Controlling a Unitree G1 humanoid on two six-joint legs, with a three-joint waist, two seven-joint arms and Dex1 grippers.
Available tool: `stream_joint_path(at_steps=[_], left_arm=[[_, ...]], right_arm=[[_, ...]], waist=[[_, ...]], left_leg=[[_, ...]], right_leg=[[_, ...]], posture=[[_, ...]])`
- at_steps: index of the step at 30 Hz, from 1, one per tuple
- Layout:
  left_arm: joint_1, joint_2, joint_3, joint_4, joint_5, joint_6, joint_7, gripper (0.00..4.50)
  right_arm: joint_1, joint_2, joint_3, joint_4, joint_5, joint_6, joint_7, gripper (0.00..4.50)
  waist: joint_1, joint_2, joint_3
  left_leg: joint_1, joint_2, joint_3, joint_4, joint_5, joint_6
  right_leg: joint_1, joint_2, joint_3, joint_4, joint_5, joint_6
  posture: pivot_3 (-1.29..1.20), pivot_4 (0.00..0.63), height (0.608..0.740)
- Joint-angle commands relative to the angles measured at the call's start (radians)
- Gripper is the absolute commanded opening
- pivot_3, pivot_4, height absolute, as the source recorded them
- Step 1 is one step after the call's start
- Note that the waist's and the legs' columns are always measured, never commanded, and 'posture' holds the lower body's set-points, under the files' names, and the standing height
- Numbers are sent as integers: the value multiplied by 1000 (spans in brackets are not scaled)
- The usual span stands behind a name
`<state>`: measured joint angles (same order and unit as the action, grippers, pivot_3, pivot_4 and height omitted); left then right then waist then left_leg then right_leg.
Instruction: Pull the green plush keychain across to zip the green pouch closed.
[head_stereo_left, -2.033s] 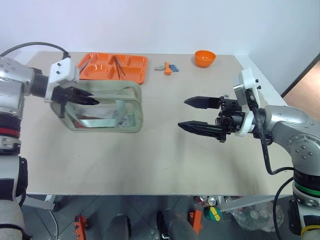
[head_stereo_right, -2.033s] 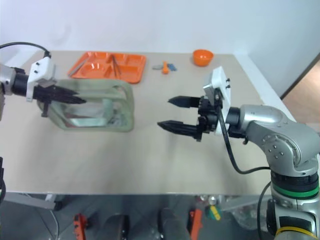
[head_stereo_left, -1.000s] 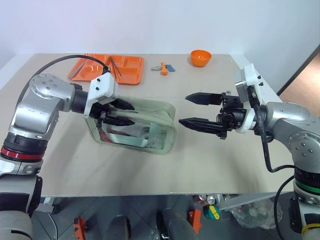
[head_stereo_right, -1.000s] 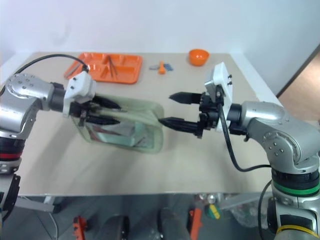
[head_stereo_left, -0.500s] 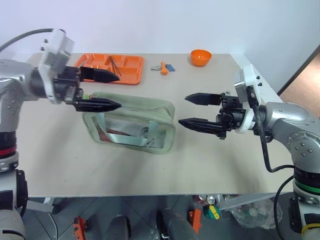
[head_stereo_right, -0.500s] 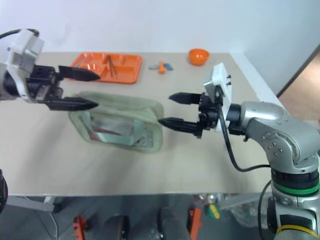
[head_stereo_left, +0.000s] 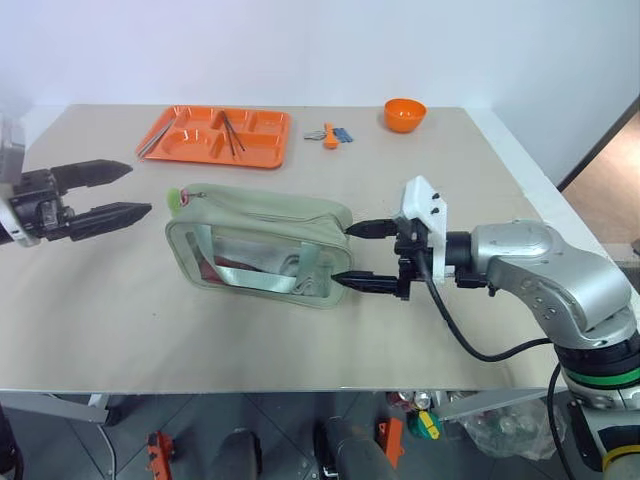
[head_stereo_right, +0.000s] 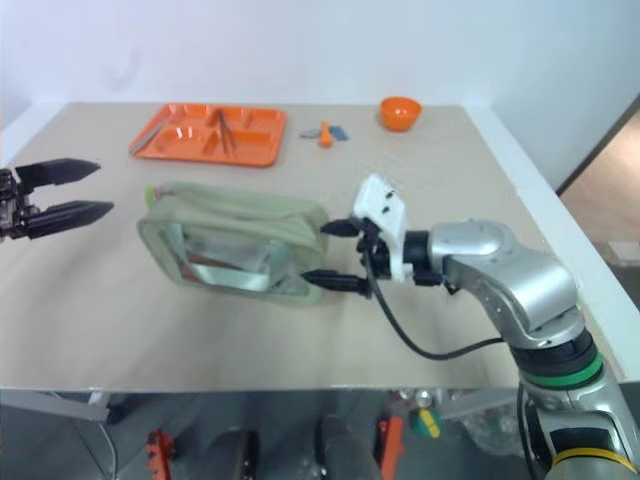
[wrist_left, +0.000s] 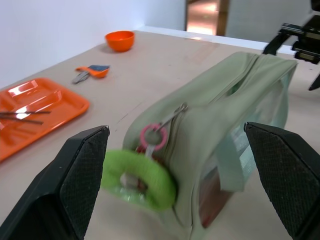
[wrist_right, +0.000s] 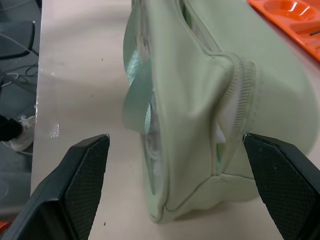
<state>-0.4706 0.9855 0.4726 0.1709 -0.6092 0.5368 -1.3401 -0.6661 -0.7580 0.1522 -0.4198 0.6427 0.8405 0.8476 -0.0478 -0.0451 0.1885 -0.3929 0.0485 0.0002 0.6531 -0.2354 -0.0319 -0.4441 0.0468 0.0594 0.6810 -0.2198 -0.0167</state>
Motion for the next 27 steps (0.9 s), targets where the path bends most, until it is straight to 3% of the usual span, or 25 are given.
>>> stream_joint_path(at_steps=[1, 8, 21, 27], left_arm=[[51, 20, 76, -16, -27, -5, 20, 4487], [178, 1, 120, -38, -36, -15, 65, 4487], [198, -25, 130, -48, -101, 9, 153, 4500], [73, -38, 24, 149, -9, 31, 294, 4500]], right_arm=[[-15, 14, -14, -53, 14, -1, 7, 4449], [-8, 61, 2, -30, -13, 2, -10, 4449], [1, 85, -11, -28, -33, -24, 14, 160], [11, 85, -29, -53, 3, -20, 44, 23]], waist=[[0, 0, 0], [0, 0, 0], [-1, 0, 0], [0, 0, 0]], left_leg=[[0, 0, 0, 0, 0, 0], [0, 1, 0, 0, 0, 0], [1, 2, 0, 0, 0, 0], [1, 1, -1, 0, 0, 0]], right_leg=[[0, 0, 0, 0, 0, 0], [0, 0, 0, 0, 0, 0], [0, 0, 0, 0, 0, -1], [0, 1, -1, 0, 0, -1]], posture=[[0, 150, 740], [0, 150, 740], [0, 150, 740], [0, 150, 740]])
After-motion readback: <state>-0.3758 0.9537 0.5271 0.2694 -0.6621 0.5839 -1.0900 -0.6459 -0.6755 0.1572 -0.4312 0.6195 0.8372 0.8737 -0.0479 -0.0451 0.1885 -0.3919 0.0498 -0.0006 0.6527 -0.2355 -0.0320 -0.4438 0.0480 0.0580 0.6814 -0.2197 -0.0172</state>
